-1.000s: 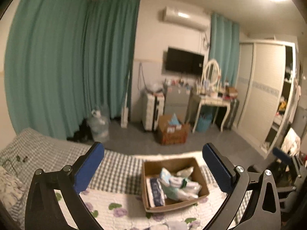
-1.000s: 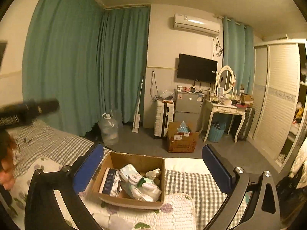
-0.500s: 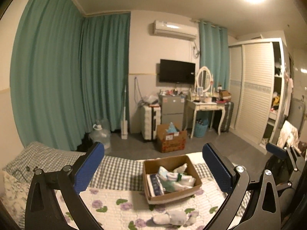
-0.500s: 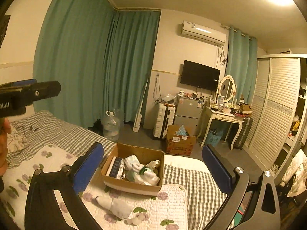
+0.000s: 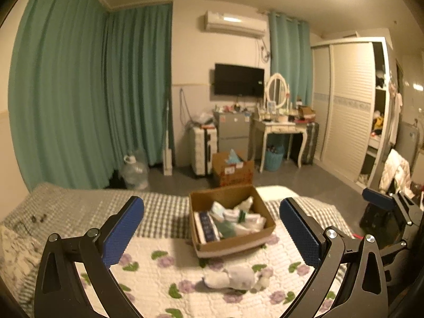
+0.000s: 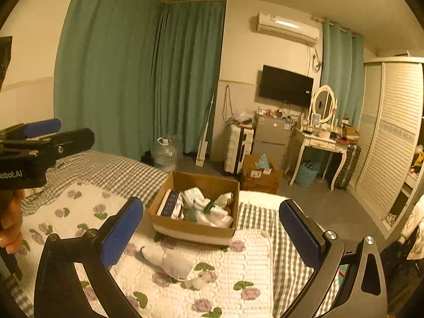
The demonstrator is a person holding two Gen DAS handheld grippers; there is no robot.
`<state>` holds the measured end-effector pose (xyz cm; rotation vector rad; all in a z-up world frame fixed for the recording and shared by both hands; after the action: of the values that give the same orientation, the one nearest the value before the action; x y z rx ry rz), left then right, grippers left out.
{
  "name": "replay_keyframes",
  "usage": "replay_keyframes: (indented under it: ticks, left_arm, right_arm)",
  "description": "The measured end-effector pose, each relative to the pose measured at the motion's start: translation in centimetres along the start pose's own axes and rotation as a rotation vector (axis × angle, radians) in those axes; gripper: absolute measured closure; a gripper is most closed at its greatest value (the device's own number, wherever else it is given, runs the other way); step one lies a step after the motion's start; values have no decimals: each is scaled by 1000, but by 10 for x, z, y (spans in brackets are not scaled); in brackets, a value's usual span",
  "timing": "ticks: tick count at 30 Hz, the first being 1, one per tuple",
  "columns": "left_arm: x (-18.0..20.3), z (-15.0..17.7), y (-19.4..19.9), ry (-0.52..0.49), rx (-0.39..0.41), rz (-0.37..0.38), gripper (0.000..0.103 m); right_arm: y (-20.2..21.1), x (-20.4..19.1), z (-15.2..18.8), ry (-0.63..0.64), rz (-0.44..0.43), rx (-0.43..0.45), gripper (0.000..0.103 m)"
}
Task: Organize soft objects
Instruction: 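Withdraw both tools from the box back toward the sock and white item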
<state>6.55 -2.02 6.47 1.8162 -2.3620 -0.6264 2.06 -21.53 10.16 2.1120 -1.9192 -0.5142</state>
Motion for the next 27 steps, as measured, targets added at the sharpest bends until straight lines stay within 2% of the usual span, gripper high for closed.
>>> replay_keyframes:
  ticks: [7, 15, 16, 20, 27]
  left_arm:
    - [11, 33, -39, 7, -95, 9, 0]
    - [20, 79, -106, 4, -225, 21, 0]
    - [20, 86, -113, 8, -243, 23, 0]
    - [29, 111, -145, 8, -323, 56, 0]
    - [65, 158, -195, -56, -449, 122, 0]
  right_arm:
    - [-42, 20, 37, -9, 68, -106, 0]
    - [-100, 47, 86, -54, 81, -253, 0]
    - [-107, 49, 92, -55, 84, -269, 1]
    - [-137, 57, 123, -46, 99, -363, 18]
    - [-178, 68, 176, -72, 76, -499, 22]
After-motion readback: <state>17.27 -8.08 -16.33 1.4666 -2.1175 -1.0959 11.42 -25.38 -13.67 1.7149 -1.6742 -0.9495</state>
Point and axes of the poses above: each gripper's, at about its wrist camera, not at the fingertips, and y roughly against the way its jaws point, x to its right, z to its underside, the point moved 4 cm from there along -y, roughly the way its jaws point, and after that the axes turned 11 degrees about -y, right-handed, at the moved point
